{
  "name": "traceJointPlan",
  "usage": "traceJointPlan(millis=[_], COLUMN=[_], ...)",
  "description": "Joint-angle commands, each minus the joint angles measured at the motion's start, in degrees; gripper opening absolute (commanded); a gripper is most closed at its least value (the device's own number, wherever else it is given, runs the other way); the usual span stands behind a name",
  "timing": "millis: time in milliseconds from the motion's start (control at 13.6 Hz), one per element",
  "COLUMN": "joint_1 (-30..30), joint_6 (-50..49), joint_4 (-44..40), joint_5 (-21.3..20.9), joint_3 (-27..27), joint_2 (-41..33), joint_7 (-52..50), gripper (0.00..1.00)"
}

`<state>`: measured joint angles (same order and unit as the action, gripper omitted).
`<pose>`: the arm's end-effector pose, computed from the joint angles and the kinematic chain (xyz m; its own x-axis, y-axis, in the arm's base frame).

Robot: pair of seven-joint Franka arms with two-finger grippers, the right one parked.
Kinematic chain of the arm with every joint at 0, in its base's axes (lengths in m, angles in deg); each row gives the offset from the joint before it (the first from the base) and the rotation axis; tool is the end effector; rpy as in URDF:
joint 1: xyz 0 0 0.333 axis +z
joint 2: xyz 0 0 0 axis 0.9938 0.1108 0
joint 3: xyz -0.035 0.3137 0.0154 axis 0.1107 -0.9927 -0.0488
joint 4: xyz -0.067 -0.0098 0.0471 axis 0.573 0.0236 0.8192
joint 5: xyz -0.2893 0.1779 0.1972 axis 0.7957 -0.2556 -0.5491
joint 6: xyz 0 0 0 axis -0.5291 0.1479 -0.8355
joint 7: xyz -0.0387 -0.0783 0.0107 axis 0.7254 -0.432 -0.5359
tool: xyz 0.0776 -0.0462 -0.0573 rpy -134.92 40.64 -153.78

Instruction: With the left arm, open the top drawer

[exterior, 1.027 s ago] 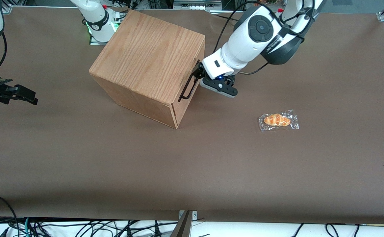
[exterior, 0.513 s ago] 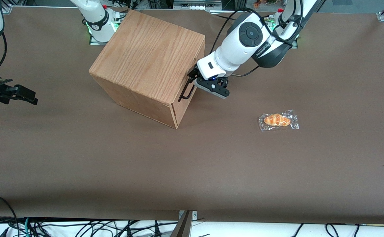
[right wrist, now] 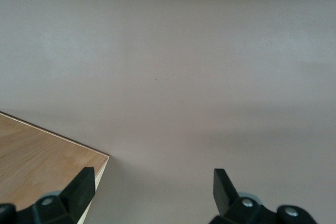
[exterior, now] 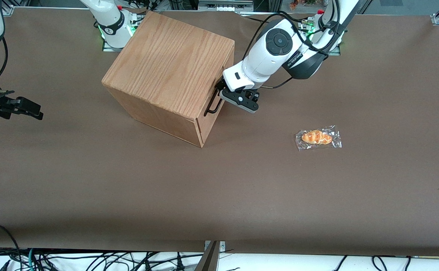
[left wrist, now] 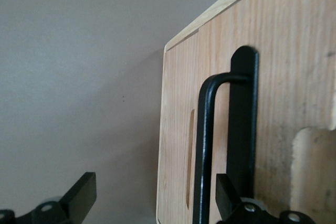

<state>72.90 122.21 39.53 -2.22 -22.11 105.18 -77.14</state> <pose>0.4726 -0.4235 0.3853 0.9512 -0.3039 0.0534 -0.3049 -0.8991 0.3140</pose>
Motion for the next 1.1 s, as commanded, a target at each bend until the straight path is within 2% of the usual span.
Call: traceJointPlan(millis=[0,440,1027], joint_1=[0.02,0.98,5.38], joint_6=[0.82,-1.38,-7.18], joint_4=[1.96,2.84,2.84], joint_5=[-1.74,-4.12,-4.12], joint_3=[0.05,-0.56,-4.08], joint_2=[-0.4,-0.93,-3.57], joint_7=[1.0,2.14,13.56], gripper=[1.0,1.0,1.0])
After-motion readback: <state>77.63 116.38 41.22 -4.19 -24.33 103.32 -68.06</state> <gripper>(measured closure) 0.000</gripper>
